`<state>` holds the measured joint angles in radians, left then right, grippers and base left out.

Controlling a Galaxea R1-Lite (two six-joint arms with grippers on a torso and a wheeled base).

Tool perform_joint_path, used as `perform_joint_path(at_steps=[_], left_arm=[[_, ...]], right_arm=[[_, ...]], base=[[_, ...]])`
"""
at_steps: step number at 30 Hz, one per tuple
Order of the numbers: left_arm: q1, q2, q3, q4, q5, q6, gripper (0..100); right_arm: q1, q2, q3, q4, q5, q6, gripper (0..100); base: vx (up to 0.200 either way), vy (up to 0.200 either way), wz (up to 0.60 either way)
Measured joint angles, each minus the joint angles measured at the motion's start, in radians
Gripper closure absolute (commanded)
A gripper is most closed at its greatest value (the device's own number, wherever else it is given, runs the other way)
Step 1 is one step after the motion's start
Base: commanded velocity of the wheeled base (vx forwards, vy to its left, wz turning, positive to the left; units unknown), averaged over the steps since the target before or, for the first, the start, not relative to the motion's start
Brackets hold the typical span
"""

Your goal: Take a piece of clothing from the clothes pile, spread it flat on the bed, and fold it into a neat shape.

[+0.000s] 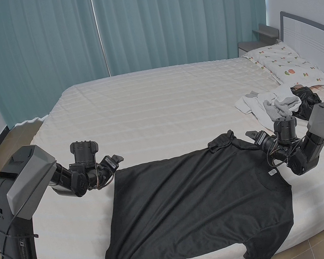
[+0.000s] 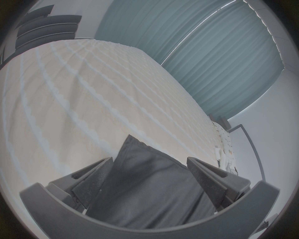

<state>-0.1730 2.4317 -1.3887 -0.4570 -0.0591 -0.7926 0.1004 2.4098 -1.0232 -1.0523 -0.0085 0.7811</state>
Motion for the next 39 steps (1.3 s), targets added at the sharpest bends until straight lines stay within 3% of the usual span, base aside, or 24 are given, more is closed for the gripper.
perform_joint_path(at_steps=[9,23,24,30,39], left_arm=[[0.014,0.151,-0.181,0.056,0.018,0.026,0],[0.007,0.242,-0.317,0.077,-0.001,0.043,0],[0.006,0.248,-0.331,0.089,0.000,0.045,100],[0.010,0.287,-0.440,0.208,0.018,0.046,100],[0.019,0.317,-0.506,0.208,0.095,0.043,100]], right_arm=[[-0.005,-0.061,0.157,-0.118,0.000,-0.015,0],[0.000,-0.066,0.176,-0.136,0.000,-0.012,0],[0.000,-0.066,0.176,-0.137,0.000,-0.012,0],[-0.002,-0.065,0.176,-0.137,-0.001,-0.010,0],[-0.007,-0.065,0.188,-0.158,-0.002,-0.008,0]], base=[[0.000,0.000,0.00],[0.000,0.000,0.00],[0.000,0.000,0.00],[0.000,0.000,0.00],[0.000,0.000,0.00]])
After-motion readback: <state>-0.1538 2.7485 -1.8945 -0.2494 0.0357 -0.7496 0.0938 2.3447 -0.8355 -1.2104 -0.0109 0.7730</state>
